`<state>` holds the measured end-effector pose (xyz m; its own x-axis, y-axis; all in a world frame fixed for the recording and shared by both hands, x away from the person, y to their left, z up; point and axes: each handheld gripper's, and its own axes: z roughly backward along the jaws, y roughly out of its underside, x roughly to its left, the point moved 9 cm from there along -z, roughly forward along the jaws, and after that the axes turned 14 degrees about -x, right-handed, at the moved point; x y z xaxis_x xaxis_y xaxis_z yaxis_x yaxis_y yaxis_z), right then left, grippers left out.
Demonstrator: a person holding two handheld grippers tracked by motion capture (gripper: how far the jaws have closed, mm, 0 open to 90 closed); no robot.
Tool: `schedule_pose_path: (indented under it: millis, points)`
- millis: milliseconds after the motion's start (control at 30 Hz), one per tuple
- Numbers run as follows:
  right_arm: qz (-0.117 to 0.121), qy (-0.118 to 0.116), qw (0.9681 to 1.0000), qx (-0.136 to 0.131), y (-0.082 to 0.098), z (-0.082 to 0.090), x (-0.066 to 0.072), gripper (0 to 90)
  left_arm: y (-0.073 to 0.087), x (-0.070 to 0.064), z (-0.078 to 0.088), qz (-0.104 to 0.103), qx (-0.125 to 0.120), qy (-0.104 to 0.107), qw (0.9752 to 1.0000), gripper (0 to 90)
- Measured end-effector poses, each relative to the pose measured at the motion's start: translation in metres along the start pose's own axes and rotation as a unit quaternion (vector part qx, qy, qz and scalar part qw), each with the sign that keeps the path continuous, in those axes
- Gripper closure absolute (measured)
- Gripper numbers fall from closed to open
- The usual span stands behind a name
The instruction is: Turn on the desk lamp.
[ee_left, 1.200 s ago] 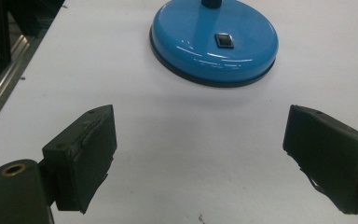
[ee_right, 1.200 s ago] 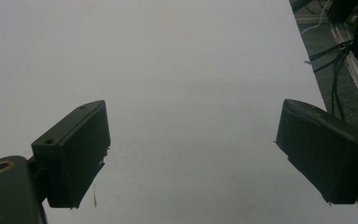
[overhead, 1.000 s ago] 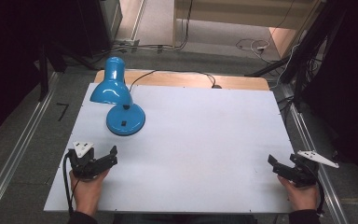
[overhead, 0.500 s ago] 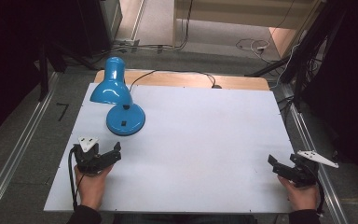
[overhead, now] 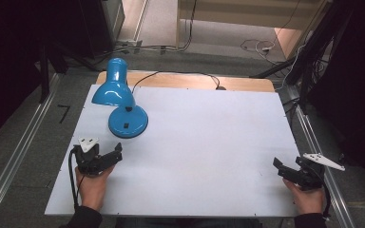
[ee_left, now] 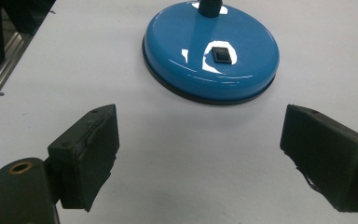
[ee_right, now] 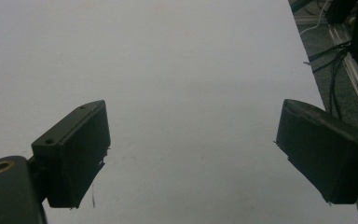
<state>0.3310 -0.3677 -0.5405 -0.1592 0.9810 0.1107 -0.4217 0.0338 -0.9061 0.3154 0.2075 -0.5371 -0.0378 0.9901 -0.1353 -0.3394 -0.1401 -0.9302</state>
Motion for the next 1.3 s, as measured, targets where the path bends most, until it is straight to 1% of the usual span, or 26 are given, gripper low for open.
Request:
schedule_pose_path:
  millis: [133, 433, 567, 733, 1067, 1100, 1167, 1300]
  points:
    - [0.0, 0.0, 1.0, 0.0, 0.0, 0.0, 0.0, 8.2, 0.0, 0.0, -0.004, 0.0, 0.002, -0.004, 1.0, 12.3]
    - [-0.002, 0.0, 1.0, 0.001, 0.0, 0.0, 0.0, 8.3, -0.003, -0.007, -0.01, -0.006, 0.003, 0.002, 1.0, 12.3]
    - [0.0, 0.0, 1.0, 0.0, 0.0, 0.0, 0.0, 8.2, -0.003, -0.008, -0.012, -0.005, 0.003, 0.001, 1.0, 12.3]
    - [0.0, -0.001, 1.0, 0.0, 0.0, 0.0, 0.0, 8.2, -0.003, -0.008, -0.014, -0.006, 0.006, 0.002, 1.0, 12.4]
    - [0.0, -0.001, 1.0, 0.001, 0.0, 0.0, 0.0, 8.3, -0.005, -0.004, -0.018, -0.001, 0.005, -0.006, 1.0, 12.5]
    - [-0.001, -0.001, 1.0, 0.001, 0.0, 0.0, 0.0, 8.3, -0.006, -0.004, -0.018, -0.002, 0.006, -0.005, 1.0, 12.5]
    - [-0.002, -0.001, 1.0, 0.001, 0.0, 0.0, 0.0, 8.2, -0.007, -0.005, -0.019, -0.001, 0.002, -0.005, 1.0, 12.5]
    - [0.0, 0.0, 1.0, 0.001, 0.0, 0.0, 0.0, 8.3, -0.008, -0.005, -0.022, -0.002, 0.005, -0.004, 1.0, 13.0]
